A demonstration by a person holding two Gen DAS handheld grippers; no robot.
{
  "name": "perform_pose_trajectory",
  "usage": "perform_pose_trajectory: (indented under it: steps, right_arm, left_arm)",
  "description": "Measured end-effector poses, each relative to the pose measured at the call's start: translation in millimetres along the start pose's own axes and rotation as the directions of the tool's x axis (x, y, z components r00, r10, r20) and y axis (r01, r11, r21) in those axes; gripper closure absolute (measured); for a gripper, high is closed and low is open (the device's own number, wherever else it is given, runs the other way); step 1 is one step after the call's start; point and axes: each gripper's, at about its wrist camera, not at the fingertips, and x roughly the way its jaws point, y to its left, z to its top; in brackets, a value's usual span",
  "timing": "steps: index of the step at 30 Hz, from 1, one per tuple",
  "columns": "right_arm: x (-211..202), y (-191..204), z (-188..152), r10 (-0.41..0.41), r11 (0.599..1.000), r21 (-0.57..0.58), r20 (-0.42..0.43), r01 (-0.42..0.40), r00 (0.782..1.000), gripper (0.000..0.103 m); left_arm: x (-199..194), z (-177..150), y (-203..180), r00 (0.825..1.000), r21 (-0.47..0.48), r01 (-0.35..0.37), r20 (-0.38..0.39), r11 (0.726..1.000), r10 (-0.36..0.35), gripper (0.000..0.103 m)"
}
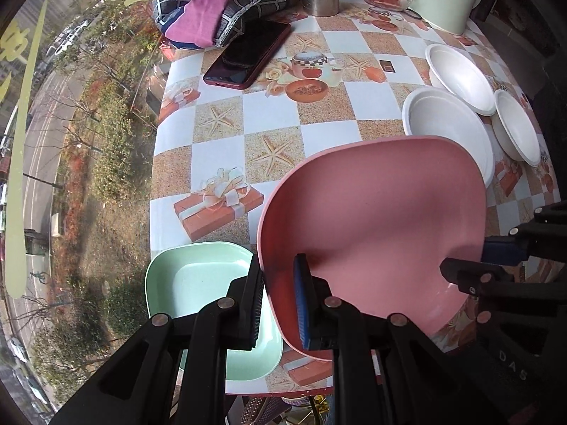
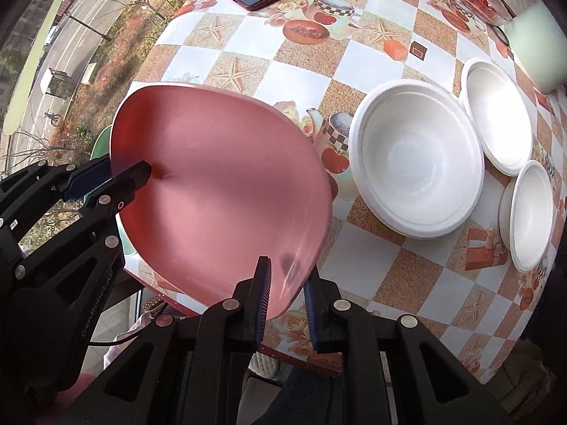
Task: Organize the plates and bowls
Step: 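Lift the pink plate with both tools and carry it over the green plate, then lower the pink plate onto the green plate and open both tools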
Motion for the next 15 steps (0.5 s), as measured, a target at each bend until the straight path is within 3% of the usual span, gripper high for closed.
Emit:
perform_pose_trajectory:
  steps: [9, 15]
  right_arm:
    - [-2.2, 41.6, 4.6, 0.008, 0.988, -0.156, -0.019, -0.011, 1.0, 0.082]
    - [8.7, 69.6, 12.7, 0.084, 0.977, -0.191, -0.064, -0.095, 0.994, 0.082]
  left_arm:
    - [4.7, -29.2, 47.8, 0.998, -0.075, -0.037, -0.051, 0.997, 0.034, 0.085]
    - [8.9, -41.9, 92.3, 0.995, -0.092, -0.071, -0.073, 0.993, 0.065, 0.085]
